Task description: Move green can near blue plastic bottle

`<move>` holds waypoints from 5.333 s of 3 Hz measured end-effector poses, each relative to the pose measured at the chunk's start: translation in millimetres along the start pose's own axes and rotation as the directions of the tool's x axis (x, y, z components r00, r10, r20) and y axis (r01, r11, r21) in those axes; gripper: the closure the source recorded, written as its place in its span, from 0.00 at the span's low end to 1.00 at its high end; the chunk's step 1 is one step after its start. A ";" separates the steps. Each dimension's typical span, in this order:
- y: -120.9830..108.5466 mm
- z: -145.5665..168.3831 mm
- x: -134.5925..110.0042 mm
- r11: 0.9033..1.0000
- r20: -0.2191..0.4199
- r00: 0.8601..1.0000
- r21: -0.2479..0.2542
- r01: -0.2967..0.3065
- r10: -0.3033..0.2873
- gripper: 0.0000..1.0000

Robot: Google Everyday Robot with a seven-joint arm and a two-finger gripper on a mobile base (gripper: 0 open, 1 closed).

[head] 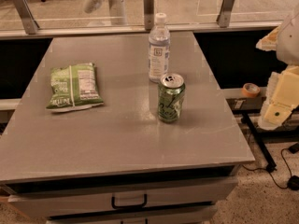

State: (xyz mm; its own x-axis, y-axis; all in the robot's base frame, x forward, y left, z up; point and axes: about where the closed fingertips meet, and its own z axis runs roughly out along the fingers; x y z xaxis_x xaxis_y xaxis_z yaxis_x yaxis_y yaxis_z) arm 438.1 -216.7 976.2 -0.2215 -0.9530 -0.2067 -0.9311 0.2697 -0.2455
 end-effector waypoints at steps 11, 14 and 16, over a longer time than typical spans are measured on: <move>-11.6 127.2 -156.7 0.956 0.854 0.465 -0.290 0.051 0.234 0.65; -89.2 119.9 -104.3 0.924 0.859 0.347 -0.316 -0.218 0.376 1.00; -117.8 112.2 -118.5 0.928 0.873 0.334 -0.289 -0.235 0.356 0.83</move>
Offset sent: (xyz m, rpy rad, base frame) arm 0.0171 0.0465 -0.0121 0.3574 -0.0338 0.1189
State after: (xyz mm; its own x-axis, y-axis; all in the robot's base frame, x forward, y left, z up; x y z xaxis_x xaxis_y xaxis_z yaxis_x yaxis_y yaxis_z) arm 606.6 -120.0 923.3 -0.1526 -0.1017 -0.9830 -0.8958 0.4345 0.0941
